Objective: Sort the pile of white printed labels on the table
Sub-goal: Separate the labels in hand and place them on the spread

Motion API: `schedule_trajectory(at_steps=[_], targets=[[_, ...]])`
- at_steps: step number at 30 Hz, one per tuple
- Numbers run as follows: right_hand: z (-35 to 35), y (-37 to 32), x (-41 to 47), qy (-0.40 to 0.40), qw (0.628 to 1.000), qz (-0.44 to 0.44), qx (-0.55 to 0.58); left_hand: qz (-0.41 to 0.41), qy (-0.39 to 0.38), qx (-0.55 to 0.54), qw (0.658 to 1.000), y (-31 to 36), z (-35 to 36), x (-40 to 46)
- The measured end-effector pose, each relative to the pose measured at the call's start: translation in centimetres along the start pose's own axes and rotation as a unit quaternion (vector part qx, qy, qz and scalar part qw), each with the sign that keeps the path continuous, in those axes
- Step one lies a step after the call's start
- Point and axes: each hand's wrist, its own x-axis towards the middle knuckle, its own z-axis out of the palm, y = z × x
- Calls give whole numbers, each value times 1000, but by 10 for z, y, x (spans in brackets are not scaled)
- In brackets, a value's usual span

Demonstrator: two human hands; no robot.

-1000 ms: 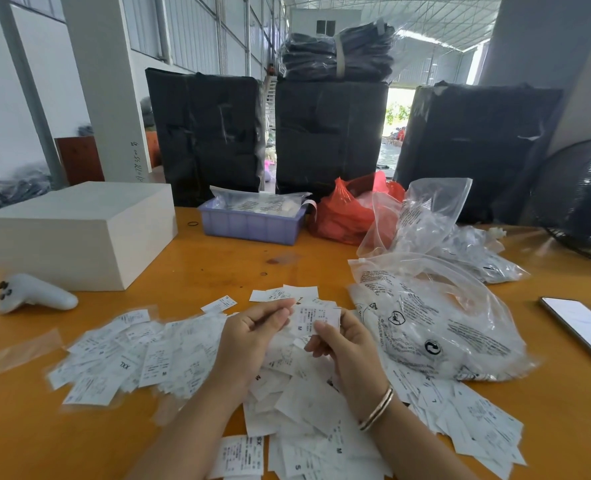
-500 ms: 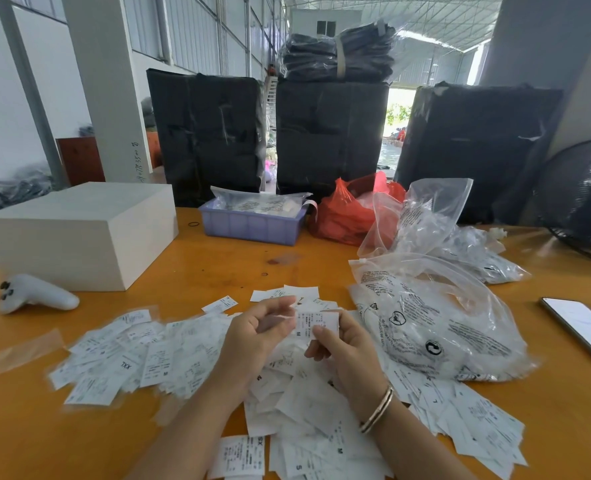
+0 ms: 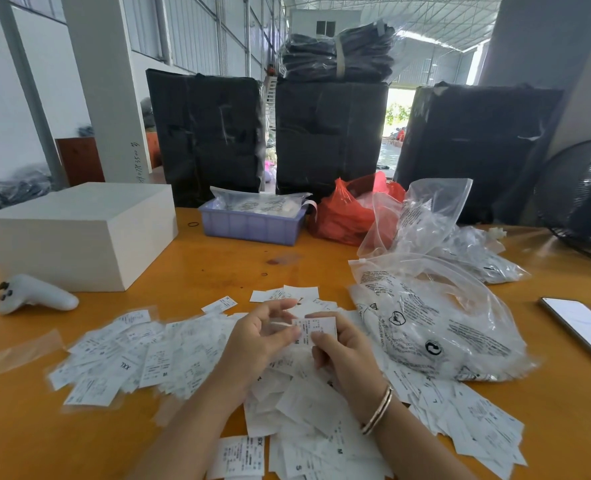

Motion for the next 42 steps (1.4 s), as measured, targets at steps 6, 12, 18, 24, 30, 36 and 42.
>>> schedule_trajectory(at_steps=[6, 12, 18, 24, 30, 36, 42], targets=[[4, 1, 2, 31, 998, -24, -47, -6, 23, -3, 1000, 2, 0, -1], [3, 1, 2, 85, 990, -57, -95, -3, 30, 4, 1000, 2, 2, -2], [10, -1, -2, 82, 940, -114, -310, 10, 38, 25, 999, 1, 0, -1], [14, -3, -8, 38, 872, -200, -445, 18, 60, 56, 996, -2, -3, 2], [3, -18, 4, 120, 897, -186, -384, 54, 132, 191, 971, -7, -10, 6], [-39, -44, 26, 232, 886, -176, -360, 37, 156, 454, 876, -10, -17, 6], [-102, -63, 49, 283, 833, -92, -466, 111, 177, 502, 839, -11, -12, 3]])
